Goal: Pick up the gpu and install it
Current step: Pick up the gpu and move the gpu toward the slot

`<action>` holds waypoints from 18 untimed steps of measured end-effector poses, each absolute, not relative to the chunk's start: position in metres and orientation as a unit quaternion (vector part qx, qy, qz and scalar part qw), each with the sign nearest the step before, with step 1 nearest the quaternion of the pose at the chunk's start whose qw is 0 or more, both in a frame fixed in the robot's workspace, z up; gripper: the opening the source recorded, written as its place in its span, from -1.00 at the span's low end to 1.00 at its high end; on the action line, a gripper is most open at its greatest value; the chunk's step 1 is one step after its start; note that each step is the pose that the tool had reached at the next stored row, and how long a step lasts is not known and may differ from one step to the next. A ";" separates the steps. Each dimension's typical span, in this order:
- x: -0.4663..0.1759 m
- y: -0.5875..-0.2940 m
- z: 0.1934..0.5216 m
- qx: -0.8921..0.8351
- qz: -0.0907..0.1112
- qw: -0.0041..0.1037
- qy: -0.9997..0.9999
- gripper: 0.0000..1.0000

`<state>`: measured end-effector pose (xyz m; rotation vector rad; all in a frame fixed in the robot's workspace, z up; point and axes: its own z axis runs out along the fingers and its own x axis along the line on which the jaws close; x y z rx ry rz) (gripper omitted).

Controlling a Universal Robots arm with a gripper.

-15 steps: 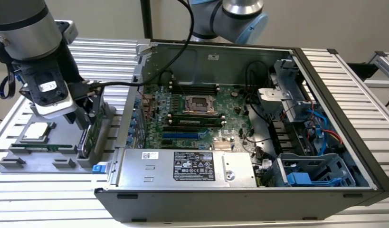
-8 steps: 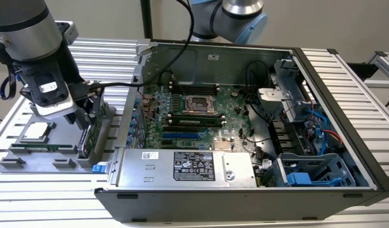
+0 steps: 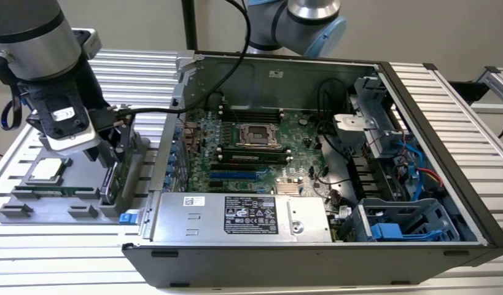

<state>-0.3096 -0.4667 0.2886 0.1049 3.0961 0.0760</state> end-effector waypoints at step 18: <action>-0.310 -0.467 0.285 0.034 0.025 0.021 0.999 1.00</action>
